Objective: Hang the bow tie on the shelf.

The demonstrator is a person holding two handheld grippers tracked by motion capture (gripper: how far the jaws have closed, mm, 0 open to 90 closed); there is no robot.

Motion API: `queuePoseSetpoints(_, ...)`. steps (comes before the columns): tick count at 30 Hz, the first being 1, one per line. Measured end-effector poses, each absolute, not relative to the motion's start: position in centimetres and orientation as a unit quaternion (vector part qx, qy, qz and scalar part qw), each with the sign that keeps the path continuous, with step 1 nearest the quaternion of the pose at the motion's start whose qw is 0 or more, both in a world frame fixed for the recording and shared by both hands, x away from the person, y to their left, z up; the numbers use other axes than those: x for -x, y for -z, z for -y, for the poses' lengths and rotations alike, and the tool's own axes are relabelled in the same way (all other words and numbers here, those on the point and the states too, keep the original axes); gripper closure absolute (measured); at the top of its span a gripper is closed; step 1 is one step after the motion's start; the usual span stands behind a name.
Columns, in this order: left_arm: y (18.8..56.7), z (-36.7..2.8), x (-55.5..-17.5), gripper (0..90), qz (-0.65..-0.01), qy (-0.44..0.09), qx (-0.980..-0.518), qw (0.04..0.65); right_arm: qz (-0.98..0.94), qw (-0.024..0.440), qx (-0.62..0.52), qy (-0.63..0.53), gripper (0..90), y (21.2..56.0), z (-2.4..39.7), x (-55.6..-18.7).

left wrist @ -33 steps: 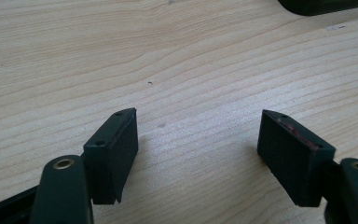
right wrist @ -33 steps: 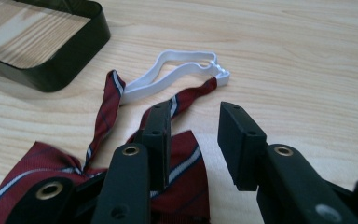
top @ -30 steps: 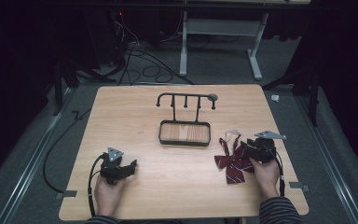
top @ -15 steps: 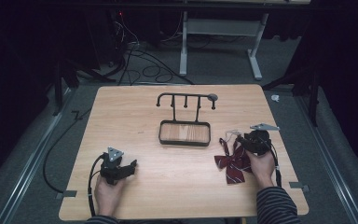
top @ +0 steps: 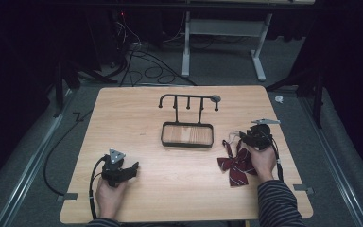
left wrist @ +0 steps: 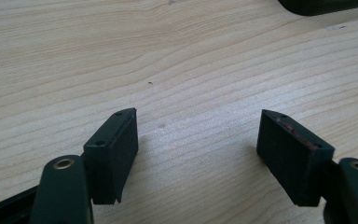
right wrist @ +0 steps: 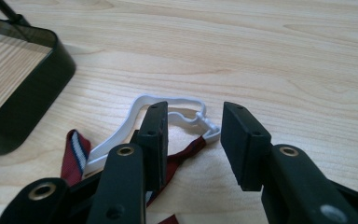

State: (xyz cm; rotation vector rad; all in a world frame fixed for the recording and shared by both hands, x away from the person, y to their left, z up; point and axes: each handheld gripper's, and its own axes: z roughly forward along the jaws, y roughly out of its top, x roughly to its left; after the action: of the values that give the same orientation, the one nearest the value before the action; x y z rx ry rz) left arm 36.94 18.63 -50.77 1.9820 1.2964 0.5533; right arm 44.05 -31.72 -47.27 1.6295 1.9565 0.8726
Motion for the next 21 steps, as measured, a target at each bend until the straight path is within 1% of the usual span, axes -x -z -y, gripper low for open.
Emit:
queuePoseSetpoints(8,50.8,-18.6,-36.9,29.6,-0.500,-0.213,-0.764,0.347,-0.706,0.211,-0.605,-0.302,63.7,47.8,31.9,-44.5)
queuePoseSetpoints(12,50.8,-18.6,-36.9,29.6,-0.500,-0.213,-0.764,0.348,-0.707,0.203,-0.609,-0.298,66.0,48.1,31.9,-44.6)
queuePoseSetpoints(14,50.8,-18.6,-36.9,29.5,-0.500,-0.213,-0.764,0.347,-0.709,0.196,-0.610,-0.295,69.7,48.3,31.9,-44.7)
queuePoseSetpoints(15,50.8,-18.6,-36.9,29.5,-0.500,-0.213,-0.764,0.347,-0.709,0.196,-0.610,-0.295,69.7,48.3,31.9,-44.7)
queuePoseSetpoints(16,50.8,-18.6,-36.9,29.5,-0.500,-0.213,-0.764,0.347,-0.712,0.192,-0.608,-0.293,73.4,48.4,31.8,-44.7)
queuePoseSetpoints(17,50.8,-18.6,-36.9,29.5,-0.500,-0.213,-0.764,0.347,-0.712,0.192,-0.608,-0.293,73.4,48.4,31.8,-44.7)
queuePoseSetpoints(18,50.8,-18.6,-36.9,29.5,-0.500,-0.213,-0.764,0.347,-0.714,0.192,-0.606,-0.292,75.7,48.5,31.8,-44.7)
queuePoseSetpoints(19,50.8,-18.7,-36.9,29.5,-0.500,-0.212,-0.765,0.347,-0.718,0.188,-0.604,-0.290,80.3,48.6,31.7,-44.7)
queuePoseSetpoints(20,50.8,-18.7,-36.9,29.5,-0.500,-0.212,-0.765,0.347,-0.718,0.188,-0.604,-0.290,80.3,48.6,31.7,-44.7)
queuePoseSetpoints(21,50.8,-18.7,-36.9,29.5,-0.500,-0.212,-0.765,0.347,-0.720,0.186,-0.604,-0.288,82.8,48.6,31.7,-44.7)
